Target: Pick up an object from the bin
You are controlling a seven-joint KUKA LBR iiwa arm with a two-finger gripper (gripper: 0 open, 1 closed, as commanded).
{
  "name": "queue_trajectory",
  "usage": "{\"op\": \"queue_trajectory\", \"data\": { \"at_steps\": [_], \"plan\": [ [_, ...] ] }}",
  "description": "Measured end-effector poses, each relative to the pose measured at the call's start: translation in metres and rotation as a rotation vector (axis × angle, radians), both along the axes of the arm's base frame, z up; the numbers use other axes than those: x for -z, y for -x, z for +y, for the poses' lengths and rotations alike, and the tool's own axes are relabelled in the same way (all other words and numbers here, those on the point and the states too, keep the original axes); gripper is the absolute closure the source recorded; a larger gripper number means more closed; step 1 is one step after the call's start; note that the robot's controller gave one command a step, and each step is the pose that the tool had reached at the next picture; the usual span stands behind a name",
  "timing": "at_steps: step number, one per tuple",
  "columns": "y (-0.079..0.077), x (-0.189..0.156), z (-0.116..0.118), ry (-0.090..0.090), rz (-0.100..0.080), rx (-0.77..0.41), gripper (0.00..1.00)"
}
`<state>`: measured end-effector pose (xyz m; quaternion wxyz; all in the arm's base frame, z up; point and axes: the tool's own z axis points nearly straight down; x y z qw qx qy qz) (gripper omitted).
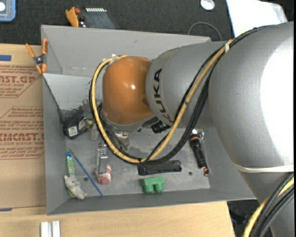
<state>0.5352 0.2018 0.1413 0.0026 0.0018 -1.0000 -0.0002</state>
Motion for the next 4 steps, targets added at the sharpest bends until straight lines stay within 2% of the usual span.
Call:
{"op": "queue_trajectory", "data": {
  "at_steps": [1,2,3,4],
  "plan": [
    [-0.001,-0.004,-0.001,-0.001,-0.006,0.003,0.0],
    [0.008,0.019,-0.03,-0.003,-0.007,-0.191,0.0],
    [0.006,-0.025,-0.069,-0.002,0.0,-0.204,0.0],
    [0.002,0.0,-0.052,-0.001,-0.004,-0.006,0.0]
  ]
}}
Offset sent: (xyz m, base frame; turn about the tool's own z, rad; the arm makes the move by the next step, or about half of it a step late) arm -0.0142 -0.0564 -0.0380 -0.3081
